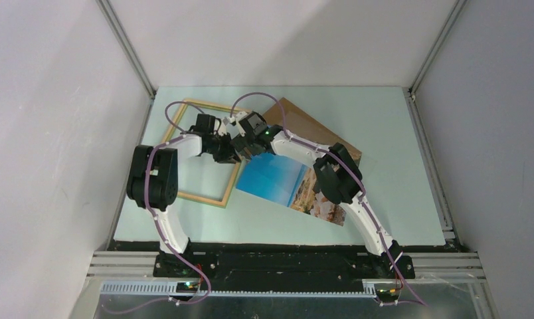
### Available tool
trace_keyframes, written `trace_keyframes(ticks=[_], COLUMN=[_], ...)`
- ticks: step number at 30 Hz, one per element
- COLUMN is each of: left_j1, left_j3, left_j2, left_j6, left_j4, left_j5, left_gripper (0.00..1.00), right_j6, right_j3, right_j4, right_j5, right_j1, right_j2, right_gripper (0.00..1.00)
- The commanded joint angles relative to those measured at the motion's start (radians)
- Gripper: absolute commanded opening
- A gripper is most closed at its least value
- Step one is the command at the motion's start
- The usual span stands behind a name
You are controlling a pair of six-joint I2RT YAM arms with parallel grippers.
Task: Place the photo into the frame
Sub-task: Move the photo frame item to the center of the board.
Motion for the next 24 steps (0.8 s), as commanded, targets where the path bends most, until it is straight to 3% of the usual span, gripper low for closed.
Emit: trace_keyframes(ticks=[1,15,24], left_j1=[0.013,0.028,0.027], left_j3=[-0.041,-0.047,-0.047], left_j2=[-0.025,-0.022,-0.016], left_j6=[-0.005,-0.004,-0.001], left_j4=[-0.07,-0.068,-0.069], left_j5=[-0.011,0.001,-0.005], left_gripper=[0.0,0.0,0.0], right_j6=[0.025,-0.005,-0.023], right_j3=[-0.039,-0.034,-0.031], right_j4=[0.008,0.056,0.089], right_j5=[-0.033,0.199,0.254], right_j1=[0.018,0.019,-0.003], right_j2=[-0.027,-0.018,-0.037], right_gripper=[0.95,0.94,0.94])
